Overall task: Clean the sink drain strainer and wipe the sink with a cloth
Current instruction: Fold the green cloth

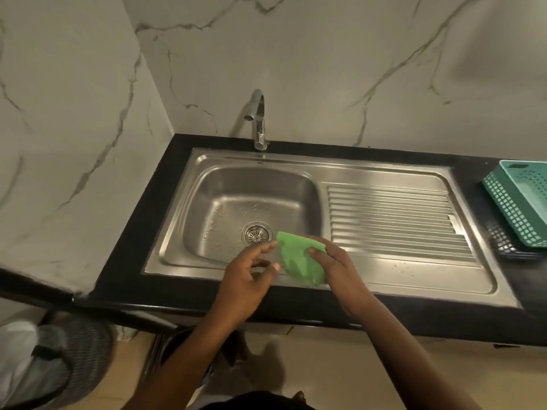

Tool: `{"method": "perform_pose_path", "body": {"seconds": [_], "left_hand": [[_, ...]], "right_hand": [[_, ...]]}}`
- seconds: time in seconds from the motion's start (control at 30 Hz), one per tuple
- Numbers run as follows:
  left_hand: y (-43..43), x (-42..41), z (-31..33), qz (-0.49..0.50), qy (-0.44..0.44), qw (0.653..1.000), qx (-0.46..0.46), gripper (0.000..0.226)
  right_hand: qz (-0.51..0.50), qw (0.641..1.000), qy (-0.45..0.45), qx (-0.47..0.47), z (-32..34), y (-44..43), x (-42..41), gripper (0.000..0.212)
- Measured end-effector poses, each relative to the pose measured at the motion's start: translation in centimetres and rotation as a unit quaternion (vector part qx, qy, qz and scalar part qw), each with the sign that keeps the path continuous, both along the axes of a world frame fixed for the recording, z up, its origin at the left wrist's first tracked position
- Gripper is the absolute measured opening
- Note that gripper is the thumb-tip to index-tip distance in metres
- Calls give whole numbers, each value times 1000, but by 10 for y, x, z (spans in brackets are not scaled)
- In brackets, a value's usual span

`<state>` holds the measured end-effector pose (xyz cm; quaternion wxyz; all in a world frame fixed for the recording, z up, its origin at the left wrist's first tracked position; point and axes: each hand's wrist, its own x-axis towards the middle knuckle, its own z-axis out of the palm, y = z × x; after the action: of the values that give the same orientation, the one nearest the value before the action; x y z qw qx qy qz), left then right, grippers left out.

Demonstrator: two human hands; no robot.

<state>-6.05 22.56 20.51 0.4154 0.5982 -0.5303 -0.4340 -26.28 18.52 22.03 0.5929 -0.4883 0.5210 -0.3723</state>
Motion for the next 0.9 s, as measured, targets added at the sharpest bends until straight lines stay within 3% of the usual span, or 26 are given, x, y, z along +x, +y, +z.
{"method": "perform_pose_path", "body": {"seconds": [0.17, 0.4, 0.5, 0.63, 0.73, 0.8, 0.9], "left_hand": [[3, -20, 5, -53, -27, 998, -19, 55], [-17, -30, 8, -89, -46, 994, 31, 64], [-34, -32, 12, -128, -18, 990, 54, 78], [-60, -33, 10, -174, -30, 983, 53, 84], [-79, -35, 10, -163, -8, 986, 40, 56], [-89, -37, 10, -129, 53, 988, 69, 36], [-104, -41, 9, -88, 127, 981, 117, 29]], "right_hand": [[-22, 975, -170, 144, 5, 17, -1, 23], [18, 954, -251, 161, 11, 14, -8, 42], [28, 942, -292, 164, 18, 2, -11, 42], [-8, 962, -233, 144, 20, -18, -8, 34], [-32, 969, -201, 140, 25, -32, -9, 31], [-42, 974, -179, 134, 30, -39, -13, 29], [-71, 987, -93, 110, 32, -43, -23, 29]]}}
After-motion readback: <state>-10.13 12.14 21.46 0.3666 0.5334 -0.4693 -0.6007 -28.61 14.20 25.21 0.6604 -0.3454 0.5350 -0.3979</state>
